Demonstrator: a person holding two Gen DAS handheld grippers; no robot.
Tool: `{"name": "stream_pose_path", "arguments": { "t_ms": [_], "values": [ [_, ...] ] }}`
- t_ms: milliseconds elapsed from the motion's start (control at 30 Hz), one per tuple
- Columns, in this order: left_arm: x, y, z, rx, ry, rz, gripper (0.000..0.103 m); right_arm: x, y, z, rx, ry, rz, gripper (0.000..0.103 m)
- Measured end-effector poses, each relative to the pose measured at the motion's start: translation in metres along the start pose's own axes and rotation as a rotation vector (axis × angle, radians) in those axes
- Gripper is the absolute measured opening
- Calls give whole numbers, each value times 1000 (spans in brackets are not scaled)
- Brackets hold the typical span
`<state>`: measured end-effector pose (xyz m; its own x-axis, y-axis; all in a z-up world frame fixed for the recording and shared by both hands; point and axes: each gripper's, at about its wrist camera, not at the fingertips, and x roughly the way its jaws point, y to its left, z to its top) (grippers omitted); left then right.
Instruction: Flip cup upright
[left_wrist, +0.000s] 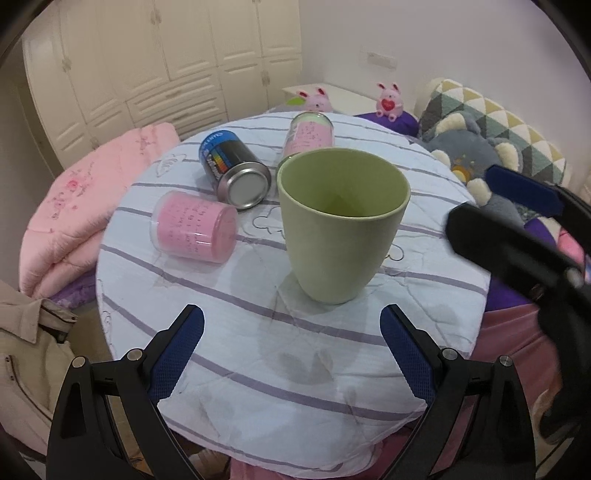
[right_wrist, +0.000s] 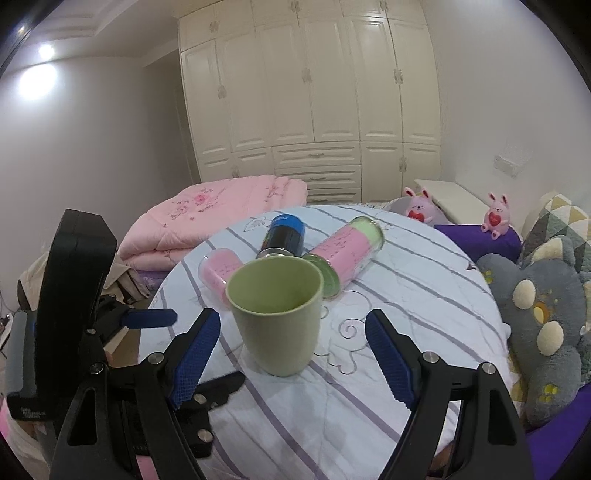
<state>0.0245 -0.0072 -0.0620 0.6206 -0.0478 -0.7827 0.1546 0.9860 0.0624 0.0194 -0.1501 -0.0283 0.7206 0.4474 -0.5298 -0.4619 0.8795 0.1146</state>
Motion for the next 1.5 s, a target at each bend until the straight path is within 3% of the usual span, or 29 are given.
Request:
{"name": "stream_pose_path", "arguments": {
  "t_ms": [300, 700, 967, 1167, 1500],
  "values": [
    [-20, -8, 1, 1, -48, 50, 98, -7, -31, -3, 9, -7, -51, 82],
    [-44, -6, 7, -156, -209, 203, 98, -1, -54, -17, -17, -63, -8, 82],
    [-55, -10, 4, -217, -283, 213, 100, -11, -55, -24, -13, -103, -11, 82],
    [-58, -11, 2, -257, -290, 212, 103, -18, -59, -26, 19, -131, -3, 82],
    [-57, -25, 0, -215, -284, 244, 103, -19, -62, -27, 41, -137, -4, 82]
  ]
}}
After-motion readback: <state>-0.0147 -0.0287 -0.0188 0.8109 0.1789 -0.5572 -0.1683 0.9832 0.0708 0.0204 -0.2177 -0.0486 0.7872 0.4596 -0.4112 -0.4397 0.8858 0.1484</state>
